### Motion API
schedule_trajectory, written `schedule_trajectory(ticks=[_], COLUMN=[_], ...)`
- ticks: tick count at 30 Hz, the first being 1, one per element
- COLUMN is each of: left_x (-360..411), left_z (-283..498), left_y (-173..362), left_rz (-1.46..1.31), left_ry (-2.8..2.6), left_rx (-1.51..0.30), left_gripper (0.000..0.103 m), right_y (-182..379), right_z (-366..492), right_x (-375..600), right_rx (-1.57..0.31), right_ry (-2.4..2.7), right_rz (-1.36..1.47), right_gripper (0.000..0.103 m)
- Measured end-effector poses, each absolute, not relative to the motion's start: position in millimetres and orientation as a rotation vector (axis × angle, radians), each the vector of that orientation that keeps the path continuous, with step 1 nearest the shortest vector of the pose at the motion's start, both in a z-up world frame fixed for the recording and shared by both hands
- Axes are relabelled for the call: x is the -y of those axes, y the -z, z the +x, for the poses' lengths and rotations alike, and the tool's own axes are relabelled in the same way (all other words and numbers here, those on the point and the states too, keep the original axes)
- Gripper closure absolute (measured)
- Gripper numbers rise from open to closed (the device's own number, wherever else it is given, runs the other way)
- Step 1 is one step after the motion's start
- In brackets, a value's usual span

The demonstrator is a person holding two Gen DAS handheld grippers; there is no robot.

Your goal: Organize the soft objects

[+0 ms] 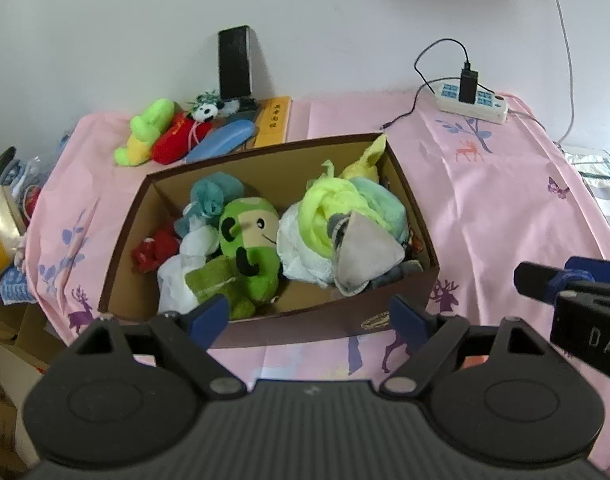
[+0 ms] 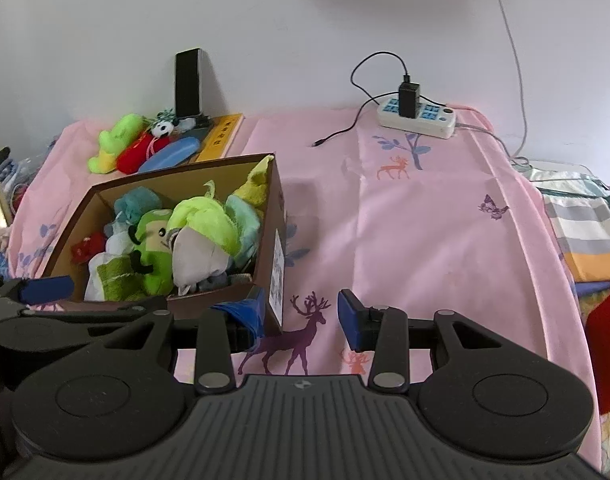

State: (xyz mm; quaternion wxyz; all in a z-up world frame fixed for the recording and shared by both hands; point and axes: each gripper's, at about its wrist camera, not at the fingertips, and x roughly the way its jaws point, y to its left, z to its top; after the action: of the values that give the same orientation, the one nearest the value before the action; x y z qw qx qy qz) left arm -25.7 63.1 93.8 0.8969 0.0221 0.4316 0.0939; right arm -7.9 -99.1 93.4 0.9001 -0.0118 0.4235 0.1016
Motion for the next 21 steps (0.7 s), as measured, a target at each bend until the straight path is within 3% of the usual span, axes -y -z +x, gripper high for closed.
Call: schedule_trajectory(ticks=[21], left_x=[-106], left_z=[14], left_y=[-83], left_rz=[0.144], left_ry=[-0.053], left_rx=[-0.927], left_gripper=[0.015], right_y=[-81], right_z=[10], right_x=[50], right_rx=[-0.895], right_ry=[-0.057], right_rz=[0.013], right_gripper=[0.079])
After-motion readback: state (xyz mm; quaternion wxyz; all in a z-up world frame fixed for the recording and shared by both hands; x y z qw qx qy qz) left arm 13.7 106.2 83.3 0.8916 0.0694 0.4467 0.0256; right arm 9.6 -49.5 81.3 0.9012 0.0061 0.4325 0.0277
